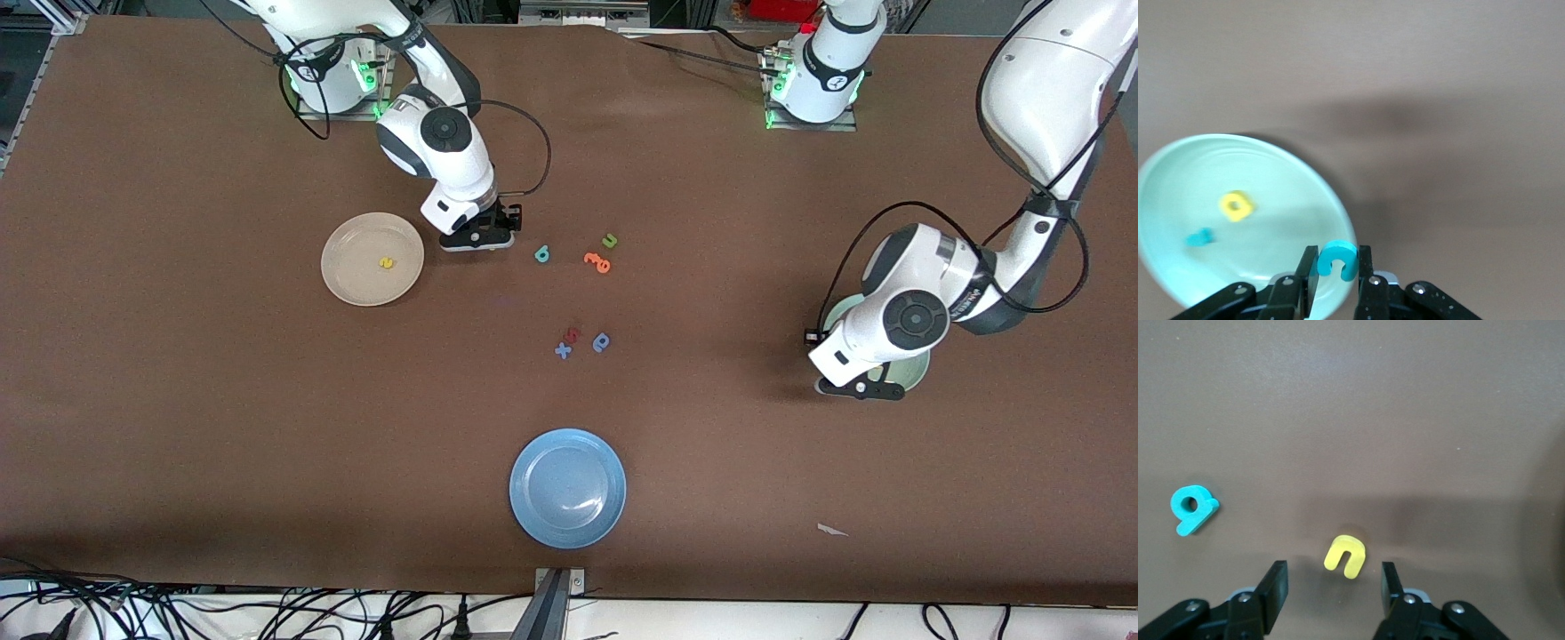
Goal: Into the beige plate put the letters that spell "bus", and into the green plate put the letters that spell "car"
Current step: 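Place the cyan c on the green plate while the right carries the yellow u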
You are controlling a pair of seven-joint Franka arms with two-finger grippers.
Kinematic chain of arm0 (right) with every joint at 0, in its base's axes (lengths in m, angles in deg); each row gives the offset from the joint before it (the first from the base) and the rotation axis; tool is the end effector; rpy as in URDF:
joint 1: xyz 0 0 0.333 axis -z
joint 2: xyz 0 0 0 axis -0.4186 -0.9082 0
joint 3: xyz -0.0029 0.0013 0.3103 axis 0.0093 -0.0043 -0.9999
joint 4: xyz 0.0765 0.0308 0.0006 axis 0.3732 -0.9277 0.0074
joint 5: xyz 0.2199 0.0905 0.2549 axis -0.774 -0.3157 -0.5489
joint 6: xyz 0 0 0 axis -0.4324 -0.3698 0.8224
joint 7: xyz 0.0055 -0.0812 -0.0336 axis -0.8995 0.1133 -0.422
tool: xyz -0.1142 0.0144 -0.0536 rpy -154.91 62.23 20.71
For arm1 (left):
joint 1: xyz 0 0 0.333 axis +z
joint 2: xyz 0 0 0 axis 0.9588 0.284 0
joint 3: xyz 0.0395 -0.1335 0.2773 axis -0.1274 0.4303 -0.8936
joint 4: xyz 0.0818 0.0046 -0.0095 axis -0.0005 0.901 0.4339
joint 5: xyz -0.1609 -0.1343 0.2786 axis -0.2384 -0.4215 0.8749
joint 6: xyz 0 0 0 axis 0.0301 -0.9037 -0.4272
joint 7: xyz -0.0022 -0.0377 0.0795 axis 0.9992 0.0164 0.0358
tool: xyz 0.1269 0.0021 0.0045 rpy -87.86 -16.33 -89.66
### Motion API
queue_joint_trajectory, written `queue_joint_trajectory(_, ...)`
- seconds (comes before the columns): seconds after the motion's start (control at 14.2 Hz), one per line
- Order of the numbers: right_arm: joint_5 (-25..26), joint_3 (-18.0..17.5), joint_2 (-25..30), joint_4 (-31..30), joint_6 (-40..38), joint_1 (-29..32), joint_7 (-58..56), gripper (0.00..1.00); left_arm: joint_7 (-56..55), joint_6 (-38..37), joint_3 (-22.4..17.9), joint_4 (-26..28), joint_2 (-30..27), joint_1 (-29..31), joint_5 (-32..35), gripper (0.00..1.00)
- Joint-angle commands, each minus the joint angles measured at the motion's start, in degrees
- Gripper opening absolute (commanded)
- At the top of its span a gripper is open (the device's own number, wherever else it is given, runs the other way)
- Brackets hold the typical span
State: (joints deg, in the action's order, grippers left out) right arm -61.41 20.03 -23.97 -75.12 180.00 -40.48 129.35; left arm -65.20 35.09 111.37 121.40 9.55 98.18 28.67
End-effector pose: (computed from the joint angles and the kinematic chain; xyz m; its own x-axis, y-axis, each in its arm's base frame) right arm 0.3618 0.3480 0.2025 0.9967 0.0805 -0.0114 0.0800 -0.9959 -0.0417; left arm 0.5888 -0.0467 0.2493 0.9651 -0.1190 -0.2332 -0.1525 -0.9795 -0.1313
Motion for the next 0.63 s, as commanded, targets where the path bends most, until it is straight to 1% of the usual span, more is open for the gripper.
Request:
queue_joint_trajectory(0.0,2.35,-0.17,-1.75,0.48,1.47,0.09,1.25,0.65,10.04,-2.36,0.05,-1.06,0.17,2.48,-0.54,0.19)
queue_joint_trajectory(0.07,2.71,-0.17,-1.92,0.48,1.47,0.09,1.25,0.65,12.68,-2.27,-0.3,-1.15,1.31,3.09,-0.19,0.3)
queue_joint_trajectory(0.14,2.71,-0.17,-2.18,0.48,1.47,0.09,1.25,0.65,13.49,-2.27,-0.56,-1.49,1.93,3.01,-0.01,0.71)
queue_joint_trajectory(0.21,2.8,-0.17,-2.27,0.39,1.82,0.17,1.25,0.64,13.41,-2.27,-0.74,-1.5,2.19,3.1,0.08,1.0)
queue_joint_trajectory(0.42,3.15,-0.08,-2.27,0.3,2.0,0.09,1.25,0.49,12.8,-2.53,-0.74,-4.56,1.93,3.27,-1.41,1.0)
queue_joint_trajectory(0.56,3.41,-0.08,-2.27,0.3,2.0,0.09,1.25,0.39,12.45,-2.53,-0.74,-6.15,1.67,3.71,-4.39,1.0)
